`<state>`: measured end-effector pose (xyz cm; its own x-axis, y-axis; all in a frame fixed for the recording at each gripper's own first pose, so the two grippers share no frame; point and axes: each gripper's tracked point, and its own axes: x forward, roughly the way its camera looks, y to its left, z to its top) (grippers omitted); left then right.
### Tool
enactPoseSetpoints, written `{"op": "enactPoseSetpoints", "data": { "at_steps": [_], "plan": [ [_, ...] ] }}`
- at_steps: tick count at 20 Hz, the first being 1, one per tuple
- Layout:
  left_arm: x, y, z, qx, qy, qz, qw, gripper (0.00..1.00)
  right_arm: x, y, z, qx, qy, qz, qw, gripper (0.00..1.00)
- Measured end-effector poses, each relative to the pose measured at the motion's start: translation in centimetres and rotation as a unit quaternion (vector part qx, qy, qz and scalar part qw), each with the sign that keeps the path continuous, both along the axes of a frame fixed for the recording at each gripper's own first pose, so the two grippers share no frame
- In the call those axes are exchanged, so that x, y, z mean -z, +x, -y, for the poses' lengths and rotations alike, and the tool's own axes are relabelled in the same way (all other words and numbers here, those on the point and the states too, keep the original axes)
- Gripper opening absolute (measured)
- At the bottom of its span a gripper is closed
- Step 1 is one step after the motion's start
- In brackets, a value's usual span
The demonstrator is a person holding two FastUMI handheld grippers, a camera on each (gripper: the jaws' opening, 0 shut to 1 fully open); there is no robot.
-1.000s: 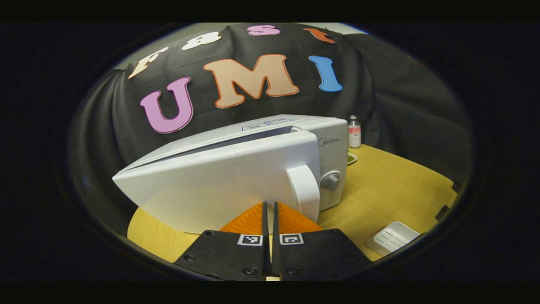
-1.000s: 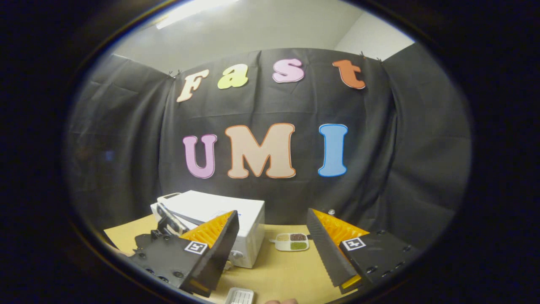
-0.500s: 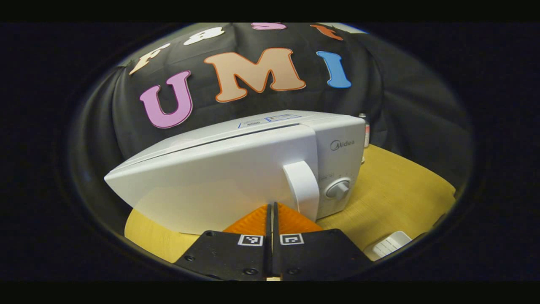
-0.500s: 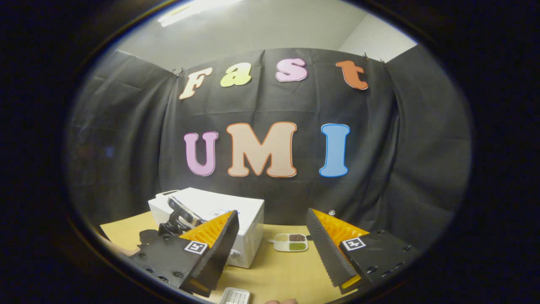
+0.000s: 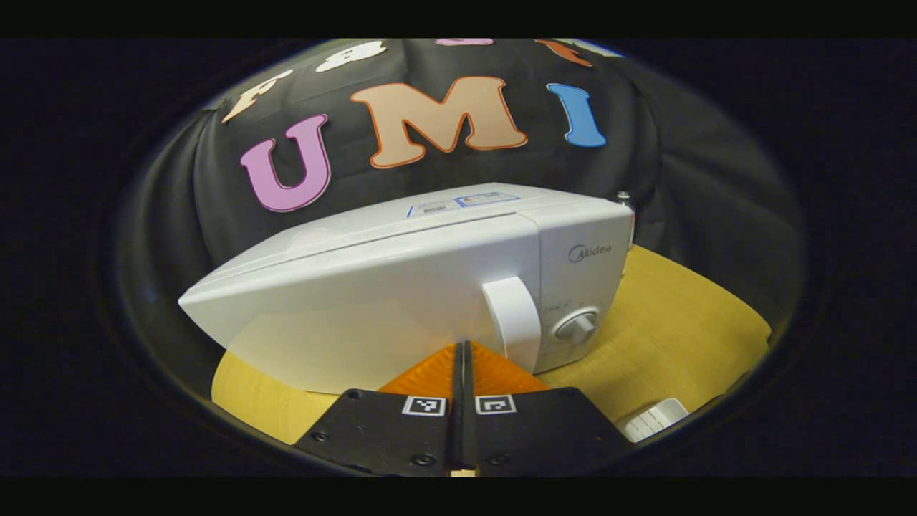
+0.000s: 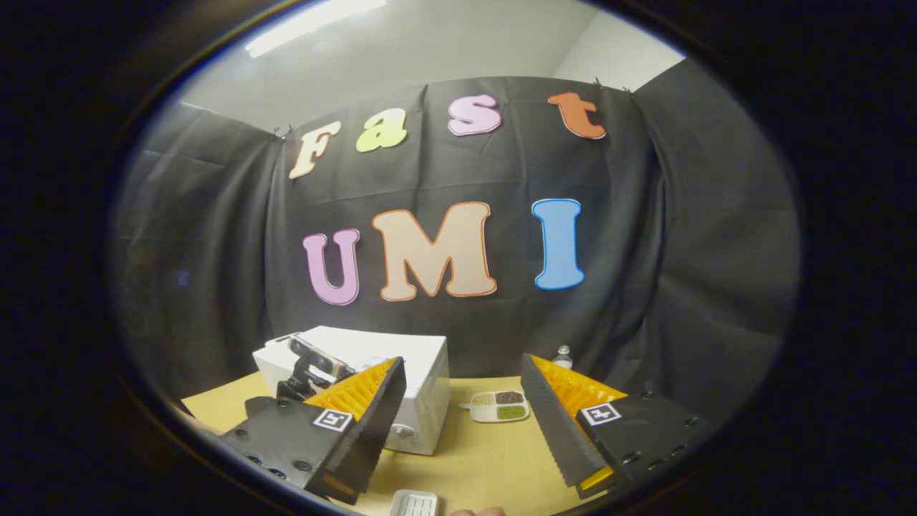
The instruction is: Open the microwave oven with the left hand, put the food in, and close the microwave oven.
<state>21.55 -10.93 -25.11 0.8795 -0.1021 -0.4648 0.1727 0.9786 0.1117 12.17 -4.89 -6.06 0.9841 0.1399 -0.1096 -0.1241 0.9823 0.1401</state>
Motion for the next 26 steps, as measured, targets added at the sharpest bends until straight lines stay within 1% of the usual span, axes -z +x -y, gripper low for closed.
{"op": "enactPoseSetpoints", "data": {
  "at_steps": [1, 3, 4, 5, 7, 8, 10, 11, 14, 17, 19, 21, 22, 24, 26],
  "plan": [
    [-1.3, -0.6, 0.3, 0.005, -0.004, 0.01, 1.0, 0.02, 0.0, -0.1, 0.0, 0.001, 0.002, 0.0, 1.0, 0.91],
    [-4.2, -2.6, 1.1, 0.018, -0.016, 0.029, 0.999, 0.01, 0.2, -0.5, -0.4, -0.003, 0.006, -0.002, 1.0, 0.9],
    [-6.0, -3.6, 1.4, 0.025, -0.023, 0.046, 0.998, 0.03, 0.2, -0.6, -0.7, -0.004, 0.006, -0.001, 1.0, 0.89],
    [-7.9, -4.8, 1.4, 0.03, -0.027, 0.063, 0.997, 0.01, 0.1, -0.7, -0.9, -0.005, 0.006, 0.001, 1.0, 0.89],
    [-11.6, -7.1, 1.0, 0.032, -0.038, 0.096, 0.994, 0.01, 0.0, -1.0, -1.4, -0.007, 0.003, 0.007, 1.0, 0.89],
    [-13.2, -8.2, 0.8, 0.03, -0.054, 0.105, 0.993, 0.01, 0.0, -1.2, -1.8, -0.009, 0.003, 0.008, 1.0, 0.89],
    [-16.1, -10.9, 0.2, 0.022, -0.093, 0.12, 0.988, 0.05, 0.0, -1.5, -2.7, -0.016, 0.006, 0.008, 1.0, 0.89],
    [-17.4, -12.1, -0.6, 0.014, -0.104, 0.129, 0.986, 0.01, -0.1, -1.6, -3.0, -0.018, 0.006, 0.009, 1.0, 0.89],
    [-20.2, -14.6, -4.3, -0.015, -0.101, 0.151, 0.983, 0.01, -0.7, -1.9, -3.8, -0.023, 0.008, 0.016, 1.0, 0.89],
    [-24.2, -15.8, -6.4, -0.013, -0.104, 0.194, 0.975, 0.0, -1.2, -2.1, -4.6, -0.027, 0.013, 0.019, 0.999, 0.89],
    [-26.8, -15.9, -6.8, 0.005, -0.114, 0.227, 0.967, 0.39, -1.5, -2.3, -4.9, -0.031, 0.011, 0.021, 0.999, 0.89],
    [-27.9, -16.3, -7.6, 0.008, -0.116, 0.236, 0.965, 0.77, -1.6, -2.5, -5.2, -0.034, 0.011, 0.021, 0.999, 0.89],
    [-28.3, -16.2, -8.1, 0.0, -0.111, 0.242, 0.964, 0.96, -1.7, -2.6, -5.2, -0.034, 0.012, 0.021, 0.999, 0.98],
    [-28.6, -16.2, -9.2, -0.016, -0.103, 0.249, 0.963, 0.95, -2.1, -2.8, -5.2, -0.034, 0.012, 0.023, 0.999, 0.98],
    [-28.2, -16.4, -8.6, -0.014, -0.103, 0.243, 0.964, 0.96, -2.6, -3.0, -5.1, -0.032, 0.007, 0.028, 0.999, 0.98]
  ]
}}
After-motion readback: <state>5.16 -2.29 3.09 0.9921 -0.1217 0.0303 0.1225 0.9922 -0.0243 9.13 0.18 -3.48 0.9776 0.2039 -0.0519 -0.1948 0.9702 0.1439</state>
